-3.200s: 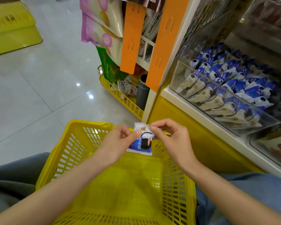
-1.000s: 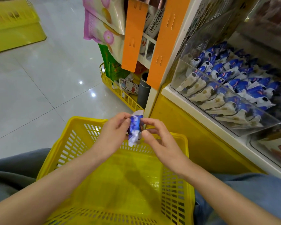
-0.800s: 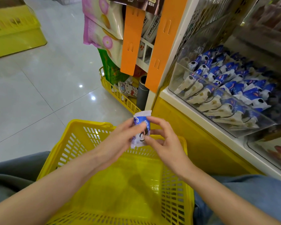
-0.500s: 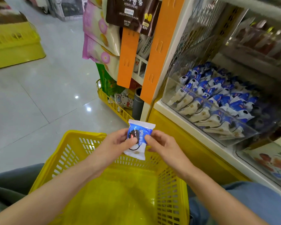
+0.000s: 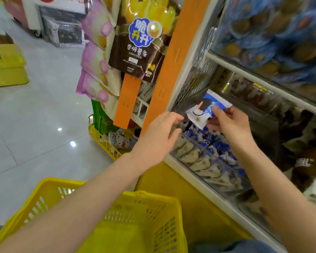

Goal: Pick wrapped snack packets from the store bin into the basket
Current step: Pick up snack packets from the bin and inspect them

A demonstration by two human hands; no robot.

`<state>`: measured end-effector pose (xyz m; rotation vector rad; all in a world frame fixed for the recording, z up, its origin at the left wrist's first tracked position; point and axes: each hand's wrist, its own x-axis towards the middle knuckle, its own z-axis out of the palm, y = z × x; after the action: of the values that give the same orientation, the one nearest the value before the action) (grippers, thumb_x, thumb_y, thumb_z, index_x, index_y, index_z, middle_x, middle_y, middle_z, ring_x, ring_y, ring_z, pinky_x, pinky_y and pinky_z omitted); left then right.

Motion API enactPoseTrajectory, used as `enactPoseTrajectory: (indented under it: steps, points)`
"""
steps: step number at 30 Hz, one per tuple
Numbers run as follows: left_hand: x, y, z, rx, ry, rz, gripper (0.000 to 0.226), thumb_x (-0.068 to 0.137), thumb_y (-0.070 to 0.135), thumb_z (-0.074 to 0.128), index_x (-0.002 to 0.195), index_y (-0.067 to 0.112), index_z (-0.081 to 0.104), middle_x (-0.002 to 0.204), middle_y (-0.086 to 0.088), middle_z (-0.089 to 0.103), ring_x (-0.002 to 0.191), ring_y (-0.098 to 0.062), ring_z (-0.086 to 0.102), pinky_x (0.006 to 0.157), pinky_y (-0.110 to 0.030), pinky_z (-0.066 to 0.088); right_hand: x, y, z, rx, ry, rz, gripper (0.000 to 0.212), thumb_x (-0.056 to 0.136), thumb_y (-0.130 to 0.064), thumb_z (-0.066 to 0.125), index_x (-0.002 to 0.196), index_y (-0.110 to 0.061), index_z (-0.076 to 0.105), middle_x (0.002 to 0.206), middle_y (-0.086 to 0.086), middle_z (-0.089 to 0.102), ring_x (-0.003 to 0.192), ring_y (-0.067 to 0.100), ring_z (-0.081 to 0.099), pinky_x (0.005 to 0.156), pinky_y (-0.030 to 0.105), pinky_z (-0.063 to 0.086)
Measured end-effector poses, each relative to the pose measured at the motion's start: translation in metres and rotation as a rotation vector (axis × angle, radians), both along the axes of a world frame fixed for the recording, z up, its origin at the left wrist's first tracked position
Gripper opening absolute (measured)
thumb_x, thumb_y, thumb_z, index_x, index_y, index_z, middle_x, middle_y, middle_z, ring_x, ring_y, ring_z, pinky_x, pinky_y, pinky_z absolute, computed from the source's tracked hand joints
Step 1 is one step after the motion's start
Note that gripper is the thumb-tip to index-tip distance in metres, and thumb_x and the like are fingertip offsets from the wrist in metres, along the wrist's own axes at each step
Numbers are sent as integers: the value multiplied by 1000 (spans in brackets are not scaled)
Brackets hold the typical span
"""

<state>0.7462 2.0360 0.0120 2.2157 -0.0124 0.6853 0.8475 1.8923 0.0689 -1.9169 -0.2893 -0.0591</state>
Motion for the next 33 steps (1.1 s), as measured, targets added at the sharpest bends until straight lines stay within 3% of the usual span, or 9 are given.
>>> enactPoseTrajectory:
  steps: [5,7,9,17,22,25,27,30,33]
  points:
    - [21,-1,-13,510,1,-59,27,97,25,45,122,16,51,116,0,54,110,-17,45,90,-25,28,35,24,-25,-252,222,18,29,88,-23,62,96,4,58,89,20,68,68,20,65,65,25,57]
    - [22,2,-16,516,-18,-59,24,97,26,44,117,16,54,113,1,55,107,-16,46,90,-26,31,38,34,-33,-349,275,75,32,88,-21,63,102,6,57,85,19,68,67,19,65,67,27,58]
    - [23,5,-16,450,-18,-51,24,97,26,44,115,17,56,111,2,55,106,-14,47,89,-24,32,42,39,-30,-421,288,135,33,87,-21,63,110,1,53,76,13,66,60,13,64,56,20,56]
    - [20,8,-15,504,42,-100,27,98,29,39,116,16,53,110,1,53,104,-15,46,89,-28,38,55,50,-6,-623,472,319,29,87,-15,63,107,6,60,85,16,69,50,7,64,48,15,53]
    - [19,9,-14,552,69,-113,31,97,32,34,117,16,52,111,1,53,106,-16,47,91,-30,39,57,57,-9,-763,378,372,42,85,-21,66,116,5,56,86,12,67,59,10,63,55,18,56]
    - [15,10,-14,570,55,-136,34,95,29,35,118,14,54,114,-1,55,108,-17,49,91,-29,40,58,51,-16,-735,147,379,54,83,-22,68,128,-2,46,101,10,59,73,17,66,67,27,58]
    - [12,11,-17,579,48,-132,36,93,28,36,120,14,54,117,-2,56,111,-18,51,92,-29,41,58,42,-21,-652,19,433,43,82,-19,68,121,-8,52,103,8,58,73,14,65,62,19,56]
    - [10,13,-22,586,47,-125,36,94,27,39,125,15,52,124,-3,53,120,-17,47,97,-28,37,63,30,-27,-589,-85,470,27,80,-17,71,106,-15,62,93,2,60,64,-1,53,53,4,43]
    - [11,14,-24,584,31,-123,33,94,24,44,125,14,51,124,-3,53,120,-19,46,98,-28,36,68,34,-39,-600,-64,486,29,78,-19,73,104,-10,64,76,-3,58,64,1,53,60,12,45]
